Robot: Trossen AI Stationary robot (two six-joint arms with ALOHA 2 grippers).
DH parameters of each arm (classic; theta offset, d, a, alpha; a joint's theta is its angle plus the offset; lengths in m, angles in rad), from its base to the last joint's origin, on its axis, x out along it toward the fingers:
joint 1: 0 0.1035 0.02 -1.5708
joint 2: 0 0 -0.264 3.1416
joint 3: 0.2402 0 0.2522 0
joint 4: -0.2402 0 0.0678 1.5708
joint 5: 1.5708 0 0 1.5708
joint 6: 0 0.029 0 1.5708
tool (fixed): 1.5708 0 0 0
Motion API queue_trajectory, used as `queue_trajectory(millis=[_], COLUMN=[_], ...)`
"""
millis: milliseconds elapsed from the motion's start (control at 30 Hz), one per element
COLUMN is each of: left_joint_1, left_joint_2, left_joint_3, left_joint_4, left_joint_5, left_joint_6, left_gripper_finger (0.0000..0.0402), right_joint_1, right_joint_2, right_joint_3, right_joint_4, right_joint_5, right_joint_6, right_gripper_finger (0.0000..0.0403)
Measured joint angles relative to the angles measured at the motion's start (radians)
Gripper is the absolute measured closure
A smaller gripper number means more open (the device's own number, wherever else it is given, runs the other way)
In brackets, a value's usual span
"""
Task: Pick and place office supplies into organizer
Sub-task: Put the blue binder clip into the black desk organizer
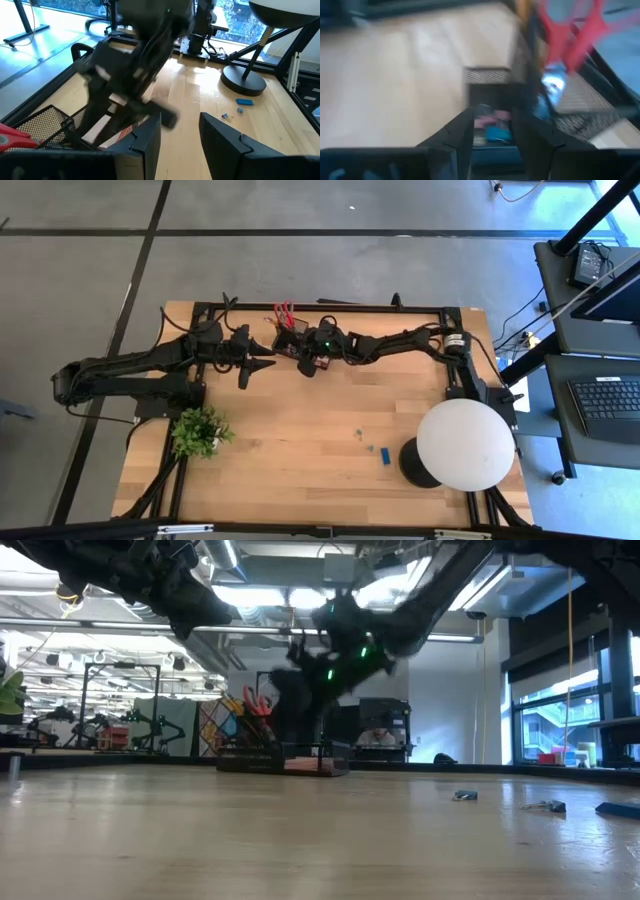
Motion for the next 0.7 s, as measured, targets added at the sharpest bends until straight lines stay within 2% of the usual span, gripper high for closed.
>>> queue_trajectory(millis=[133,333,533,700], left_joint_1=[0.0,0.0,0.0,0.0], left_joint_2=[0.0,0.0,0.0,0.0], left_joint_3=[0.0,0.0,0.0,0.0], left_joint_4=[-0.012,-0.026,-0.027,-0.028], left_joint_5=[0.0,0.0,0.0,0.0], left_joint_6=[0.0,0.0,0.0,0.0], left_gripper_finger=[0.0274,0.0274,0.0274,0.0274], right_joint_1=[0.032,0.108,0.246,0.357], right_joint_2=[-0.113,-0.311,-0.437,-0.432], right_joint_3=[0.001,0.002,0.002,0.0], right_joint_4=[-0.132,-0.516,-0.895,-1.041], right_joint_5=[-0.118,-0.218,-0.227,-0.217], right_joint_6=[0.003,-0.123,-0.268,-0.329], right_gripper_finger=[0.0265,0.0265,0.0265,0.0265])
